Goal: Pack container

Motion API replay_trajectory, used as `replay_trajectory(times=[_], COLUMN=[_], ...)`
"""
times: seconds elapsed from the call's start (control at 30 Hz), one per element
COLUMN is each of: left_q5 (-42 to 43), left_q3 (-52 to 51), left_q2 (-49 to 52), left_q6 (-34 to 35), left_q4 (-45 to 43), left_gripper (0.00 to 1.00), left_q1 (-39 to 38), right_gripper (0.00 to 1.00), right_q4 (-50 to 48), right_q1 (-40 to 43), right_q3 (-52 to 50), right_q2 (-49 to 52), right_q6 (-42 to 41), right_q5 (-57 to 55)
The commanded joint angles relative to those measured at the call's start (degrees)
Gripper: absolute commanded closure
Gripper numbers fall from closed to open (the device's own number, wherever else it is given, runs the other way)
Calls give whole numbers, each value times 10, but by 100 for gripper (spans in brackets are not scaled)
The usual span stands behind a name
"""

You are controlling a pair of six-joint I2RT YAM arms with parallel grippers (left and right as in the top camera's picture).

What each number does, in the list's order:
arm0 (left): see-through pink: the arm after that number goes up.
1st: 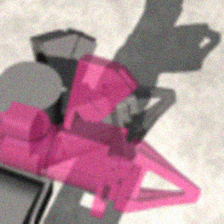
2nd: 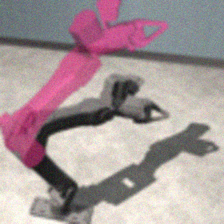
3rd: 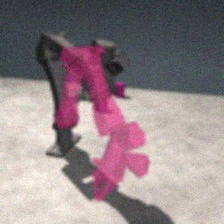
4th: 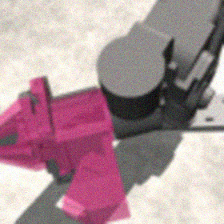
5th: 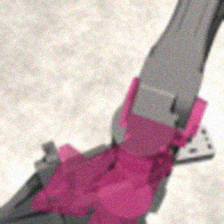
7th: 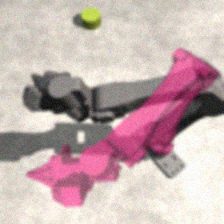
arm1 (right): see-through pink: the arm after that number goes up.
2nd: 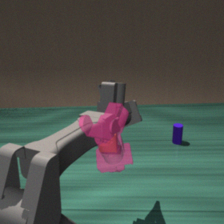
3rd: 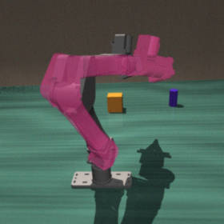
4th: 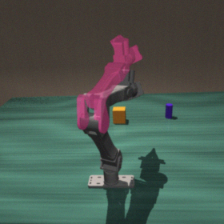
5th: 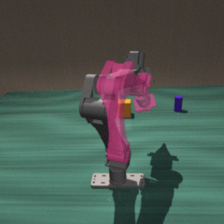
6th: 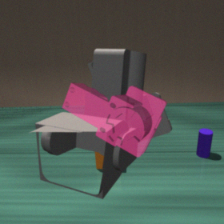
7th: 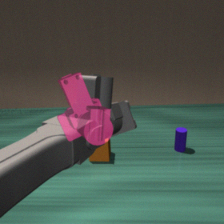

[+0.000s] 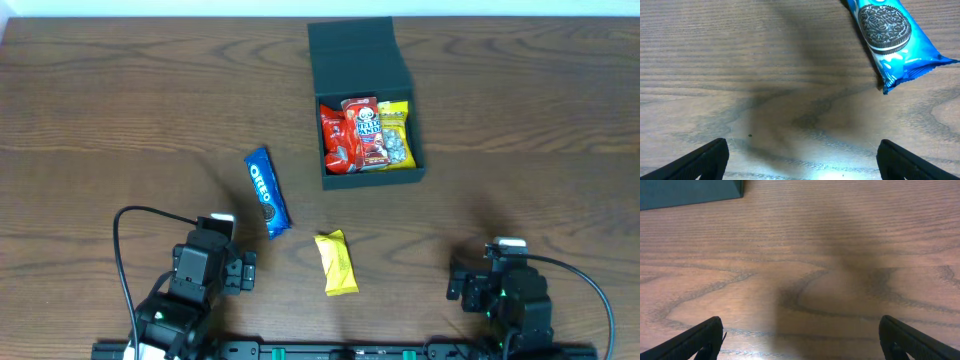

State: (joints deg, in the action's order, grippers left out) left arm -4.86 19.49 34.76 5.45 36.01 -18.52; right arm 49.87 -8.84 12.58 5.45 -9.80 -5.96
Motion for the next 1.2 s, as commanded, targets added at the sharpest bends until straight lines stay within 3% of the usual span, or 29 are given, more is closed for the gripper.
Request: replay_trajectory(times=[0.0,0.73,0.87,1.03,1.17], left_q5=[-2,-22,-20,97,116], left_q3=[2,6,64,214,314], left_q2=[-2,7,45,144,222], left_q6=[-10,-10,-9,41,56], left_q4=[2,-11,31,89,87], left_gripper=[5,5,4,5,5], left_q1=[2,2,1,-2,-32], right_gripper=[1,1,1,1,1], right_q4=[2,2,3,3,3], right_q1=[9,9,9,9,9], right_q3=[-7,-7,-7,-7,-7], right_q2=[-5,-5,-5,-5,-5], right_q6=[5,5,5,5,5], right_q5=[4,4,4,4,4])
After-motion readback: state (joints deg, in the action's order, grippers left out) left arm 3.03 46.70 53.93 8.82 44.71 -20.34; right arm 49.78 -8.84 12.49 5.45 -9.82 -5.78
